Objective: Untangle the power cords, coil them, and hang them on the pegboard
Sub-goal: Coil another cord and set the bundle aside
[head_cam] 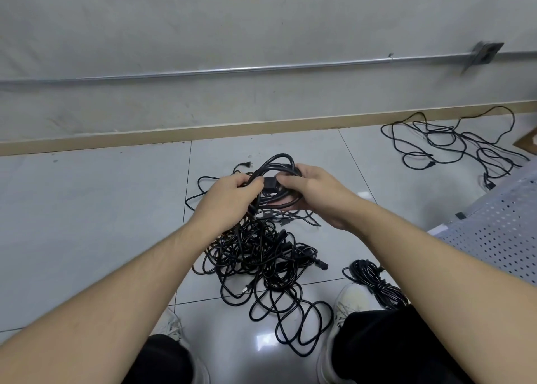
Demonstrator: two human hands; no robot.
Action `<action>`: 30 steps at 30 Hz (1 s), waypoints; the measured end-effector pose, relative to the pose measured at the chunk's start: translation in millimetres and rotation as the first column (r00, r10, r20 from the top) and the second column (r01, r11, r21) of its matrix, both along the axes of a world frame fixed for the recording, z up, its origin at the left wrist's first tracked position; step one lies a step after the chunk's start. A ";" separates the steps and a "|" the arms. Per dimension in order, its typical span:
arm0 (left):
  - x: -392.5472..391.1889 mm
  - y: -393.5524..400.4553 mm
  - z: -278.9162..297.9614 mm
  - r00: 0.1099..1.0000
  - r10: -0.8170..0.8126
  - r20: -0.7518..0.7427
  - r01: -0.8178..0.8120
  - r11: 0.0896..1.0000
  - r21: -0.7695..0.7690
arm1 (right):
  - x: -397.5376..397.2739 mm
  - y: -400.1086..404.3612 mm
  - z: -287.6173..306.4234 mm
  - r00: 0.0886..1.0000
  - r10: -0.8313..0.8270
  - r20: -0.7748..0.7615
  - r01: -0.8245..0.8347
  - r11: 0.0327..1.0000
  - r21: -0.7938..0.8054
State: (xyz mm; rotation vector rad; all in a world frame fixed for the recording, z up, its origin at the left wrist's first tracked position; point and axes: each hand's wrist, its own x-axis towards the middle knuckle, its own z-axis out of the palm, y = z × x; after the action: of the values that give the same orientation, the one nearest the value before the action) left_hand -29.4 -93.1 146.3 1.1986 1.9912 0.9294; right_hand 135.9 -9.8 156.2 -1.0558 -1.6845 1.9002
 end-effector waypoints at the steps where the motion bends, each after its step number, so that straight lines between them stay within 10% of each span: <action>1: -0.5 -1.0 1.9 1.000 -0.007 0.028 0.007 1.000 0.003 | 0.6 0.1 0.7 0.999 0.003 -0.034 -0.004 1.000 -0.028; 12: 3.4 -4.7 8.9 0.965 -0.018 0.260 0.000 0.998 0.069 | 2.7 1.3 7.6 0.980 -0.106 -0.170 0.068 0.974 -0.218; 16: 5.1 -5.4 7.9 0.970 -0.001 0.245 -0.025 0.994 0.102 | -0.8 2.9 -2.3 0.984 -0.177 -0.017 0.177 0.977 0.116; 21: 8.5 -2.4 9.5 0.960 0.085 0.266 -0.110 0.991 0.079 | 0.6 9.1 -11.5 0.949 -0.315 -0.005 0.209 0.618 0.758; 30: 7.1 0.1 4.5 0.961 0.111 0.253 -0.132 0.989 0.067 | -6.5 3.9 1.4 0.890 -0.114 0.441 -0.312 0.551 0.774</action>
State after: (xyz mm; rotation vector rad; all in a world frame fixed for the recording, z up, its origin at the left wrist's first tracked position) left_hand -22.4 -93.0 150.9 0.9580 1.8545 1.1743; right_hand 129.4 -5.9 157.5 -0.9894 -2.5503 0.6263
